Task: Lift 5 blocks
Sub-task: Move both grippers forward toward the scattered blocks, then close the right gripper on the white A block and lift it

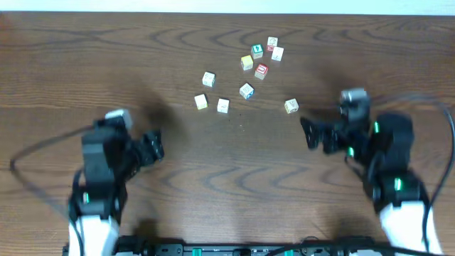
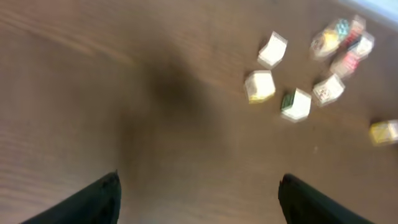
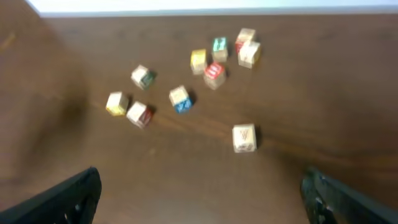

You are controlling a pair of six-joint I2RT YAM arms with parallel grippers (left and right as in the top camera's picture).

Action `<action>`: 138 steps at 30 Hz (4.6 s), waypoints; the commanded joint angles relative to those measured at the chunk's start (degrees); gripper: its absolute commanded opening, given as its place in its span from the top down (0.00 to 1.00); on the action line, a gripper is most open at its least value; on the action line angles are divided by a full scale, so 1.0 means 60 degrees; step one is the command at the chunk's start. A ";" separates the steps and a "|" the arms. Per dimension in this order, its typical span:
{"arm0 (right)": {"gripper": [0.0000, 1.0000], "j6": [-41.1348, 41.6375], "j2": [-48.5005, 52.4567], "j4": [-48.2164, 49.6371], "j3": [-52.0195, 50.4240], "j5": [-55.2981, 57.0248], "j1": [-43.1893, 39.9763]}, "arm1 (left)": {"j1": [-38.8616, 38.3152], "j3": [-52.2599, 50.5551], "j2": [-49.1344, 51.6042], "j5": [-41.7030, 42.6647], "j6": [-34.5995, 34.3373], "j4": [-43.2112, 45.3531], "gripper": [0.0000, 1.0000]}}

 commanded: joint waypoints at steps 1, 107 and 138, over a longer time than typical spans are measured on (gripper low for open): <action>0.01 0.0204 0.2124 -0.1464 0.2481 0.0324 0.0543 | -0.0455 0.1672 0.1836 0.0175 0.1042 -0.0878 0.18; 0.98 0.0382 0.8280 -0.4951 0.5923 0.2812 0.2342 | -0.2350 0.3829 0.6969 -0.0725 -0.0109 0.0568 0.25; 0.91 0.4524 0.4932 0.0397 -0.1220 0.4535 0.4561 | -0.3960 0.3340 0.5657 -0.2080 -0.0823 0.1086 0.25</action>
